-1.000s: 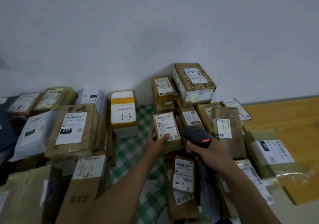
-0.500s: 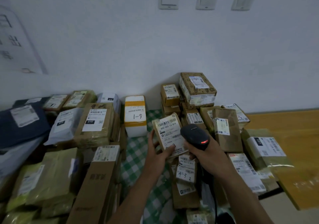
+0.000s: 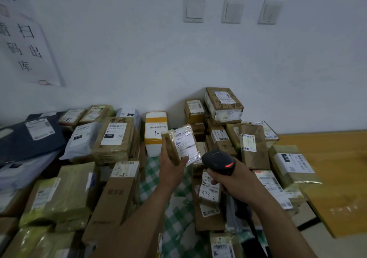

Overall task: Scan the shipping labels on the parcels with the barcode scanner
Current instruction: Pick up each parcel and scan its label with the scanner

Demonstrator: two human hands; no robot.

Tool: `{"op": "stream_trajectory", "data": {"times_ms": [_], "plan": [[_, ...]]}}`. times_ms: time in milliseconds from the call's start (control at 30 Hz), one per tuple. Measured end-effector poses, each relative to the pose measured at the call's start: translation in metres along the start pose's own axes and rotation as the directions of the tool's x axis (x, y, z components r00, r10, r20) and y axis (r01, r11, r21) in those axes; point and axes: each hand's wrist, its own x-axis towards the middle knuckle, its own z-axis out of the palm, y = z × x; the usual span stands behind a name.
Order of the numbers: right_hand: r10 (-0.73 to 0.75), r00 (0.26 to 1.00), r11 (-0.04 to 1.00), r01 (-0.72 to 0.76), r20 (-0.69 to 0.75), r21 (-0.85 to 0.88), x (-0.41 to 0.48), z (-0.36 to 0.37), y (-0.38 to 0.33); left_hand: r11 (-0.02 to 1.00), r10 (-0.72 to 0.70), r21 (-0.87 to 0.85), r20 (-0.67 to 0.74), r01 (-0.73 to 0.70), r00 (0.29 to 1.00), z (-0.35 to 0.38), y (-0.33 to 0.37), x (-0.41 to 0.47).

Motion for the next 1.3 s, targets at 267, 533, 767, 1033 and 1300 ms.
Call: {"op": "stream_trajectory", "data": {"times_ms": [267, 533, 767, 1033, 1300], "plan": [[0.002, 1.0, 1.0, -0.001, 0.03, -0.03, -0.009, 0.0, -0.002, 0.996, 0.044, 0.078, -0.016, -0.043, 0.999, 0.002, -0.009, 0.006], [-0.006, 0.999, 1.0, 0.005, 0.038, 0.021, -0.016, -0.002, -0.003, 0.992, 0.083, 0.095, -0.015, -0.081, 0.996, 0.002, -0.001, -0.002], [-0.016, 0.999, 1.0, 0.015, 0.037, 0.008, -0.017, -0.003, -0.002, 0.994, 0.057, 0.091, 0.002, -0.057, 0.998, 0.002, 0.002, -0.012], [-0.008, 0.997, 0.999, 0.006, 0.074, 0.036, -0.016, 0.018, 0.023, 0.999, -0.041, -0.03, 0.088, 0.044, 0.995, -0.032, -0.014, -0.078], [0.008, 0.964, 1.0, -0.012, 0.264, 0.012, -0.019, 0.073, 0.043, 0.93, -0.358, -0.07, 0.055, 0.361, 0.932, -0.088, -0.069, -0.176]]}}
